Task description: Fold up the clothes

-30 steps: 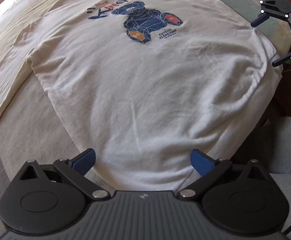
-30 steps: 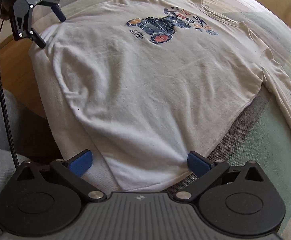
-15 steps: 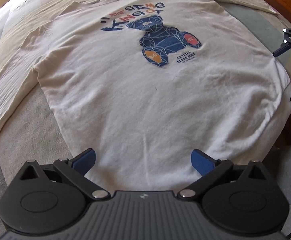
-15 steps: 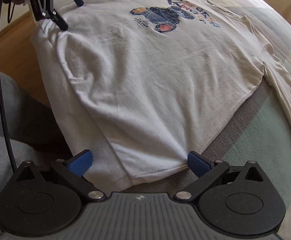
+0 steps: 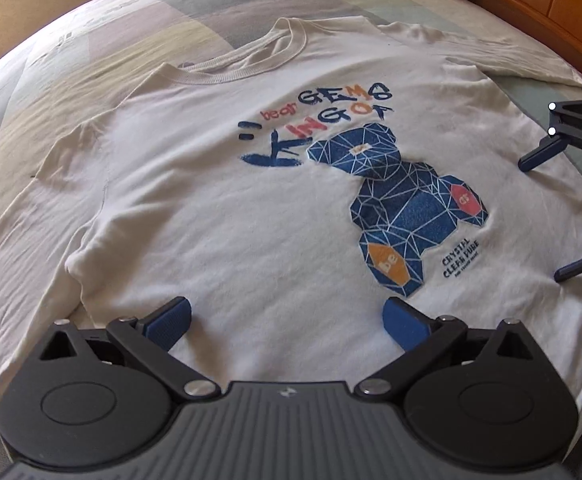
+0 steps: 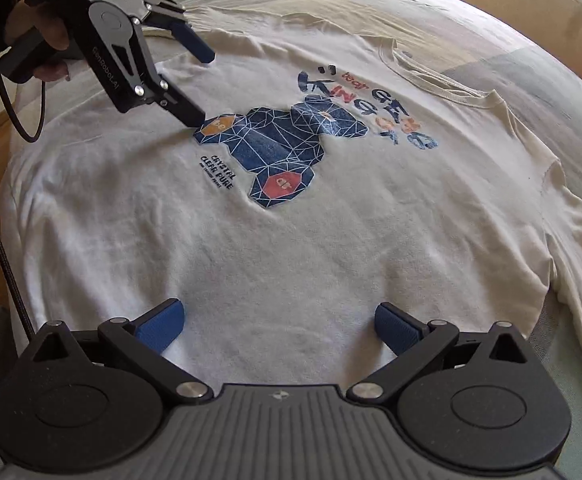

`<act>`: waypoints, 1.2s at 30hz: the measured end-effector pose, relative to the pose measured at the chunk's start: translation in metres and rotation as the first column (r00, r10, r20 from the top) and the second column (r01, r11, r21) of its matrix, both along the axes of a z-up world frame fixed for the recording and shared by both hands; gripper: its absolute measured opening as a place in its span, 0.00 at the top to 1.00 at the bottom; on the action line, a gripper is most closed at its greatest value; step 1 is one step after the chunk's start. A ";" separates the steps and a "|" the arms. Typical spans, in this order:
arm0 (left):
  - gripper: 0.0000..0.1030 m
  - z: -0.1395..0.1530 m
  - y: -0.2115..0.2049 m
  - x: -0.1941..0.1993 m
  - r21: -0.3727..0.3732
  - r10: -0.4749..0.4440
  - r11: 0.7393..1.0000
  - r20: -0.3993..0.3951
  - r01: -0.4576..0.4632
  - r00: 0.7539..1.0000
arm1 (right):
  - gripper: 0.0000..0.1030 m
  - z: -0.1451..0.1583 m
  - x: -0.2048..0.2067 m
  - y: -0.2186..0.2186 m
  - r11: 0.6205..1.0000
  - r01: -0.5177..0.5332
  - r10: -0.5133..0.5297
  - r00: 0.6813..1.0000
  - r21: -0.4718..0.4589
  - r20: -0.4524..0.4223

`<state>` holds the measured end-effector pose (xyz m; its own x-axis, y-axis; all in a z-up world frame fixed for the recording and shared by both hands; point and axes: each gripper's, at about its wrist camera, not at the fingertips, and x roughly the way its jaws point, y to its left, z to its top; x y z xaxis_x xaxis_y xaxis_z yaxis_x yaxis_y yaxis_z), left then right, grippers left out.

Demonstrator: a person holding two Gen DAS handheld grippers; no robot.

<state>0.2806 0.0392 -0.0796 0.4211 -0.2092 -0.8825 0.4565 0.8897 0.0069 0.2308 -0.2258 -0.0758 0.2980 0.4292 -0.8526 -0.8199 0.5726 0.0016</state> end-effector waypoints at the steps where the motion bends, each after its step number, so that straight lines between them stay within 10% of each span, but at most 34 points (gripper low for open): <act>1: 0.01 0.000 0.007 -0.003 -0.007 0.014 1.000 -0.017 -0.014 1.000 | 0.00 -0.001 -0.001 -0.001 1.000 0.002 -0.002 1.000 0.004 0.000; 36: 0.01 0.005 0.013 0.044 0.007 0.090 0.996 -0.078 -0.090 0.993 | 0.00 -0.001 -0.006 -0.002 0.997 0.078 -0.078 0.997 0.021 0.006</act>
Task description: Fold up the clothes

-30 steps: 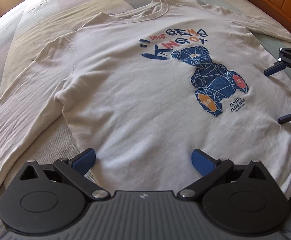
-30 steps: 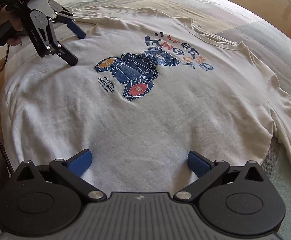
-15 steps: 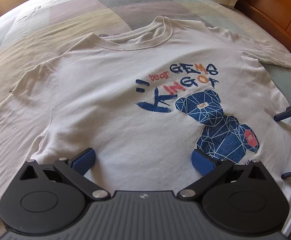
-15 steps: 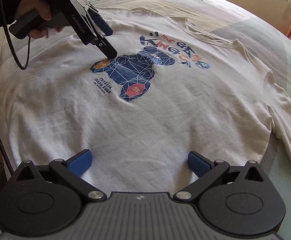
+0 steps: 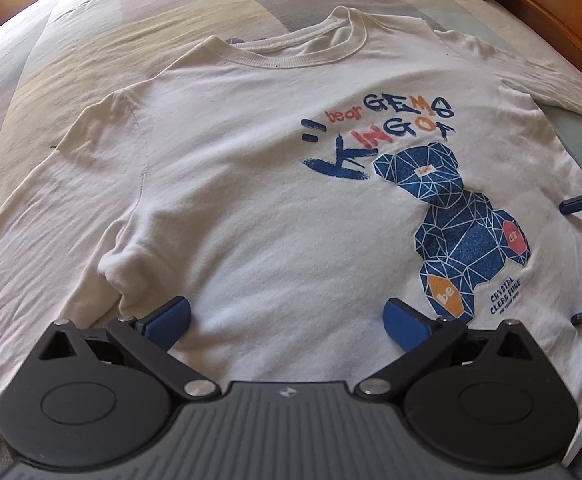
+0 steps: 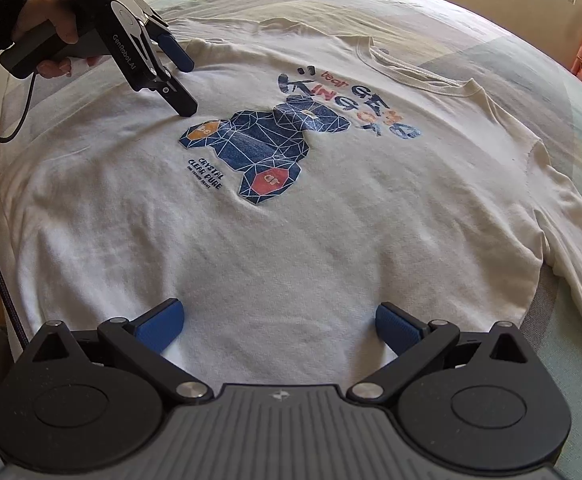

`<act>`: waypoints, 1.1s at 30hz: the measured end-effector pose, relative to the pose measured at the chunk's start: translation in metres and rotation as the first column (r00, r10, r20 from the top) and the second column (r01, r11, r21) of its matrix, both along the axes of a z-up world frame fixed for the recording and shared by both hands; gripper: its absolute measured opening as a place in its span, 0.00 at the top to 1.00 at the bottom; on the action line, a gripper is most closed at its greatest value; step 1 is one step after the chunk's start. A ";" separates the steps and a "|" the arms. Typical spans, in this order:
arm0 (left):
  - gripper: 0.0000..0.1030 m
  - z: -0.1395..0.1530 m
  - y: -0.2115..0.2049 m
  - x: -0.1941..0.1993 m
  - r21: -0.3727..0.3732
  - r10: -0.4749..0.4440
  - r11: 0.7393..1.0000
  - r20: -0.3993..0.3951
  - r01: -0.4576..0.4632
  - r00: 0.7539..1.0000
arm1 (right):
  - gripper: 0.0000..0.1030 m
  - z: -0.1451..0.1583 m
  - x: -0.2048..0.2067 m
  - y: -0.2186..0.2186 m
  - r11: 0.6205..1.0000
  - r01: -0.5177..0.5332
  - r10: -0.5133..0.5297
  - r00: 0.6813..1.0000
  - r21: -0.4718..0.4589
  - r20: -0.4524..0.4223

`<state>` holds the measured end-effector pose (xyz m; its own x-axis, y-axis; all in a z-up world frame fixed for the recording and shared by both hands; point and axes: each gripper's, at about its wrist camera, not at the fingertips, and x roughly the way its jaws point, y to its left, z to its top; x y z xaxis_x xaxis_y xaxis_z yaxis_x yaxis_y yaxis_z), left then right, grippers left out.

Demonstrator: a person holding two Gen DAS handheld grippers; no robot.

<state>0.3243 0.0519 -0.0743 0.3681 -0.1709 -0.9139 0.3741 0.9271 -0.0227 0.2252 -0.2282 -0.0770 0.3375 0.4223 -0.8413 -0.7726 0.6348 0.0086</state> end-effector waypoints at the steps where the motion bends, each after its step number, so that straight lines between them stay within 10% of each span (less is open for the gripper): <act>1: 0.01 0.001 -0.001 0.000 -0.004 0.000 1.000 0.000 0.000 1.000 | 0.00 0.000 0.000 0.000 1.000 0.000 0.000 1.000 0.000 0.000; 33: 0.01 0.022 0.005 0.043 -0.138 0.151 0.981 0.097 -0.137 0.984 | 0.00 -0.001 -0.003 -0.001 0.999 0.034 -0.035 0.999 0.021 0.021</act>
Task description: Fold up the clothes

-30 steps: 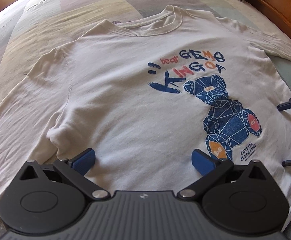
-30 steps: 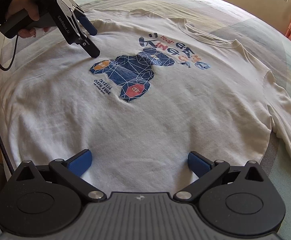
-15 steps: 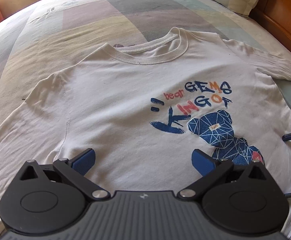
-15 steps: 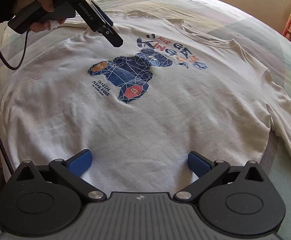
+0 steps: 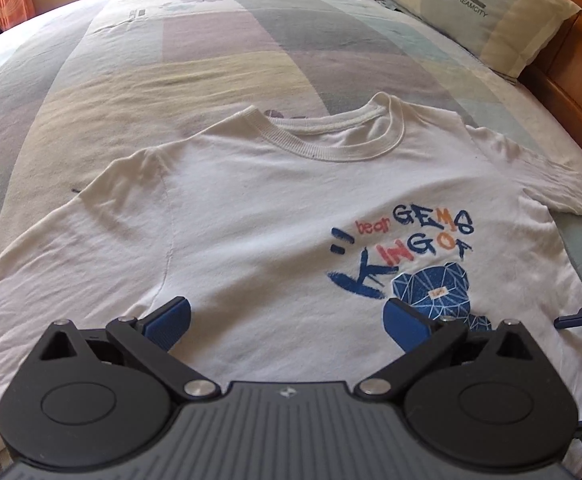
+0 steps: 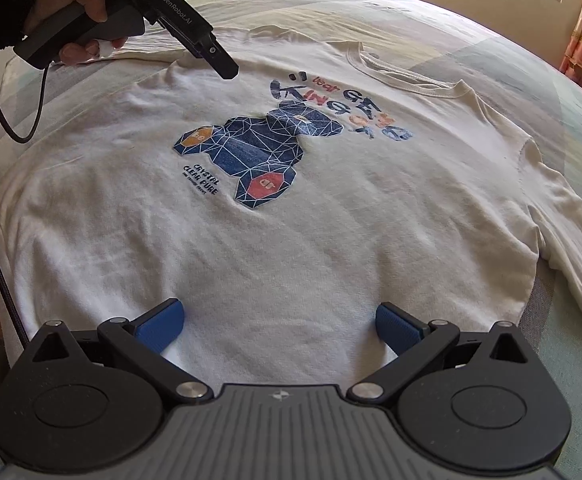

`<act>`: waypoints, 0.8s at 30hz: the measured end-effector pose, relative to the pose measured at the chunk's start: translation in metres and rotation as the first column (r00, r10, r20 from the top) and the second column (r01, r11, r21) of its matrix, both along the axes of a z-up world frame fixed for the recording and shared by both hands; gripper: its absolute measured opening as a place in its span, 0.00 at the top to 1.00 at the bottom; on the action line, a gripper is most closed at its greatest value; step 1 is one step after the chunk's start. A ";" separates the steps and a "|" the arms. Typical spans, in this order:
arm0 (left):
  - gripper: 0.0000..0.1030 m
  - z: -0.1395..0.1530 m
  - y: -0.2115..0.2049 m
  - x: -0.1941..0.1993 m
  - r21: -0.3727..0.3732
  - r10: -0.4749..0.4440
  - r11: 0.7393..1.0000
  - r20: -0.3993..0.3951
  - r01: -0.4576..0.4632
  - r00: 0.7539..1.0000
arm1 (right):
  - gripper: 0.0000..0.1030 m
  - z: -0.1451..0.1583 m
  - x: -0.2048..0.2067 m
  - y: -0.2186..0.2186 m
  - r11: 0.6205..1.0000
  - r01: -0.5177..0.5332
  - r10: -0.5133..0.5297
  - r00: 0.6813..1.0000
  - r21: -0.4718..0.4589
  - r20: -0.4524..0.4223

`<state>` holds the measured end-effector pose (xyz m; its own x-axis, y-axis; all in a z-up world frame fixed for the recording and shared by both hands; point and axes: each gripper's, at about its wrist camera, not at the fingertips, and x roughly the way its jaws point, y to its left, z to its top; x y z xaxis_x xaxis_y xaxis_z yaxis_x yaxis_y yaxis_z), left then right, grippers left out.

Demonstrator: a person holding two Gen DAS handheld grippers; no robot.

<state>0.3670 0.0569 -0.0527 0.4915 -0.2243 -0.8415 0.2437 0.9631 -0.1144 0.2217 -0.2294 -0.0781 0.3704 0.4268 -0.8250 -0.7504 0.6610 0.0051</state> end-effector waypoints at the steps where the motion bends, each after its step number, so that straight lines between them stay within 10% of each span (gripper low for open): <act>1: 0.01 -0.001 -0.003 0.004 -0.005 0.001 1.000 0.003 -0.001 1.000 | 0.00 0.000 0.000 0.000 1.000 0.003 -0.003 1.000 0.000 0.001; 24: 0.02 -0.024 0.006 0.026 0.030 0.109 0.994 -0.081 -0.107 0.991 | 0.00 0.000 -0.002 0.000 1.000 0.031 -0.031 0.999 0.004 0.007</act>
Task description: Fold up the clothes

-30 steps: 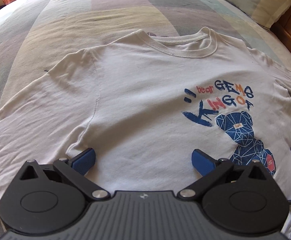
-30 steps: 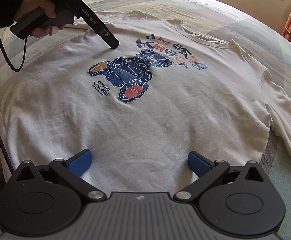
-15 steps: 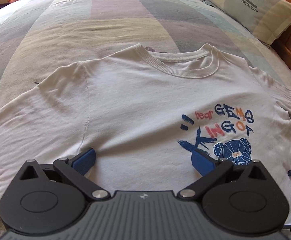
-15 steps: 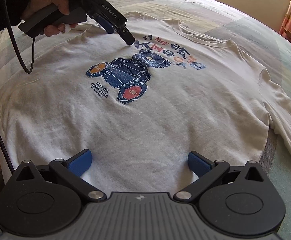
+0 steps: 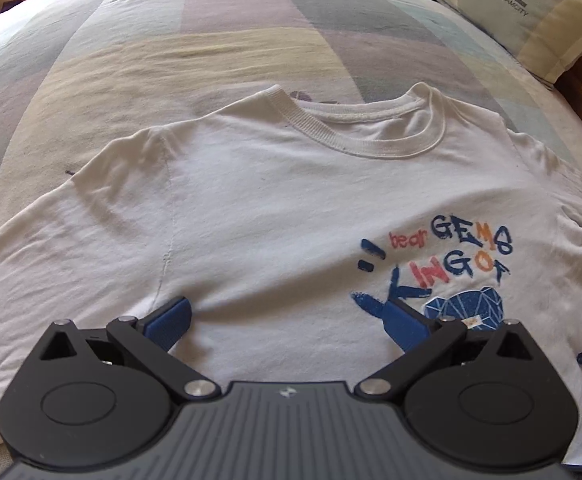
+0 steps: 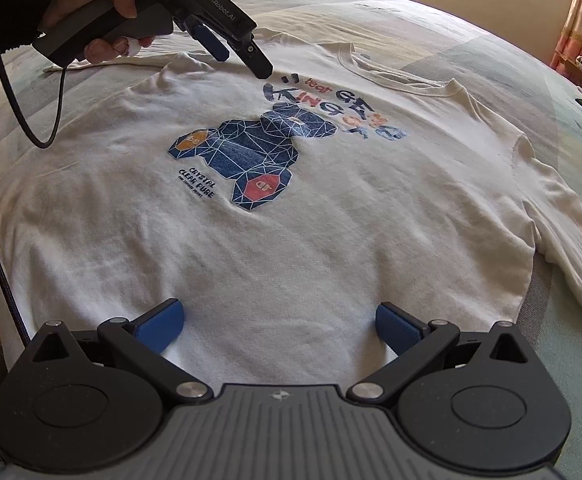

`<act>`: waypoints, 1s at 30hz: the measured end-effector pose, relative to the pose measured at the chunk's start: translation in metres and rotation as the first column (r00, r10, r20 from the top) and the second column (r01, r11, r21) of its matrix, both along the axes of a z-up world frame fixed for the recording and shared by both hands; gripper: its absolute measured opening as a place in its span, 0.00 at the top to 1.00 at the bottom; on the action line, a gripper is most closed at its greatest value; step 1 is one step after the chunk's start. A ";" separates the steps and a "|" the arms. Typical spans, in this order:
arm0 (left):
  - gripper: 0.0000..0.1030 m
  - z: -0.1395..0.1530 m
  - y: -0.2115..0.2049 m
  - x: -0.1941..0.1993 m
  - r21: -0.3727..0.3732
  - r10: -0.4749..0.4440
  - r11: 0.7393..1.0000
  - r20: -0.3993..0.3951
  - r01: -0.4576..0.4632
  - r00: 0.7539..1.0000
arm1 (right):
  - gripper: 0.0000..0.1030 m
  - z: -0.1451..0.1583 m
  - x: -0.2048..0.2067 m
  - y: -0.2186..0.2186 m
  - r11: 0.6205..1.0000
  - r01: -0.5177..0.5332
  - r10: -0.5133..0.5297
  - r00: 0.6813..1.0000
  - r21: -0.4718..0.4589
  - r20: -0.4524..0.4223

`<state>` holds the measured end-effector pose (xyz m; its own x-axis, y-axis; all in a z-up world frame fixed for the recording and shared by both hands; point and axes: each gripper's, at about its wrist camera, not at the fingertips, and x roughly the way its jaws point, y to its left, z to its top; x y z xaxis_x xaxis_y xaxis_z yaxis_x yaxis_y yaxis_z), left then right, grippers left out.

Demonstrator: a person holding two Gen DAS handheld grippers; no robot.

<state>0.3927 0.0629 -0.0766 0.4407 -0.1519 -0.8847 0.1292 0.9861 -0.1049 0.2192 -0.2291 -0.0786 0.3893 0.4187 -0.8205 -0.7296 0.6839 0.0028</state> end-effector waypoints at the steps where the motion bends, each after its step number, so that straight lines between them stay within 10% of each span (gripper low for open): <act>1: 0.01 0.002 0.004 -0.001 -0.013 0.017 1.000 0.005 -0.017 1.000 | 0.00 0.000 0.000 0.000 1.000 0.000 0.000 1.000 -0.001 -0.001; 18: 0.01 0.003 -0.009 -0.027 -0.064 -0.122 0.991 -0.026 0.121 0.992 | 0.00 0.004 0.012 0.010 0.998 -0.001 -0.004 0.997 -0.066 -0.075; 24: 0.01 0.007 0.003 -0.033 -0.112 -0.162 0.981 -0.033 0.157 0.986 | 0.00 0.011 0.047 0.038 0.960 -0.152 0.085 0.958 -0.234 -0.274; 30: 0.01 0.006 0.006 -0.040 -0.115 -0.209 0.972 -0.025 0.205 0.978 | 0.00 0.047 0.104 0.061 0.922 -0.270 0.198 0.945 -0.278 -0.261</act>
<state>0.3530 0.0692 -0.0706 0.3571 -0.3349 -0.8720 0.3235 0.9201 -0.2209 0.3230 -0.1677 -0.0316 0.1028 0.1894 -0.9765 -0.8732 0.4873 0.0026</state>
